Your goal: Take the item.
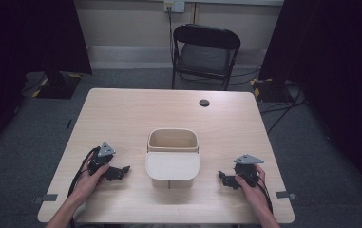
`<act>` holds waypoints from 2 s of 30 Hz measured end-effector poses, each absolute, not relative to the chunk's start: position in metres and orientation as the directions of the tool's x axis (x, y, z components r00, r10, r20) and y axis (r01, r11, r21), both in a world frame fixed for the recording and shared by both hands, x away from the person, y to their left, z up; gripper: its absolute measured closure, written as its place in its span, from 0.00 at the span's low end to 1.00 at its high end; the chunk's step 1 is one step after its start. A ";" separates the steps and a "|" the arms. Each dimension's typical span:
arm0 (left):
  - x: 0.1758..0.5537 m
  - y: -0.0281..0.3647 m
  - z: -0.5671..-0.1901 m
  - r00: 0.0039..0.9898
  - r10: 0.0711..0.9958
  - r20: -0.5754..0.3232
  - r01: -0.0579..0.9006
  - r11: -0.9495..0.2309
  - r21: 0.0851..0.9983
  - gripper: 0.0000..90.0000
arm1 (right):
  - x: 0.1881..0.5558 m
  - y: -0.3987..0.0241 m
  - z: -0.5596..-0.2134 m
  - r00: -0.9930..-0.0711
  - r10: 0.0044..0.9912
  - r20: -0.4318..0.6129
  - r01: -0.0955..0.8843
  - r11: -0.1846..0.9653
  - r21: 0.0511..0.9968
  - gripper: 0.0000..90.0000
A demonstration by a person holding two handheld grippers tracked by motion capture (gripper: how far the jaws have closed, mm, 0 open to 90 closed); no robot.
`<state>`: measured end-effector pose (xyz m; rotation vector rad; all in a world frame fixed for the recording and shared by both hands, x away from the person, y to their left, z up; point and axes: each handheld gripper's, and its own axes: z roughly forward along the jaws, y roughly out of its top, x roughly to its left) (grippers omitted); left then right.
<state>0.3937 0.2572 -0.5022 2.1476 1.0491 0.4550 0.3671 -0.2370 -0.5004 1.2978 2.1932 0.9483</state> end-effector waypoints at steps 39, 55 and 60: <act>0.394 0.257 -0.502 0.611 0.791 0.010 0.548 -0.433 0.716 0.04 | 0.356 -0.237 -0.472 -0.548 0.832 0.088 0.532 0.265 0.804 0.16; 0.394 0.257 -0.502 0.612 0.791 0.011 0.547 -0.433 0.716 0.04 | 0.338 -0.213 -0.455 -0.655 0.749 0.104 0.462 0.288 0.839 0.17; 0.394 0.257 -0.502 0.612 0.791 0.008 0.548 -0.431 0.717 0.04 | 0.331 -0.202 -0.452 -0.691 0.715 0.105 0.443 0.305 0.843 0.17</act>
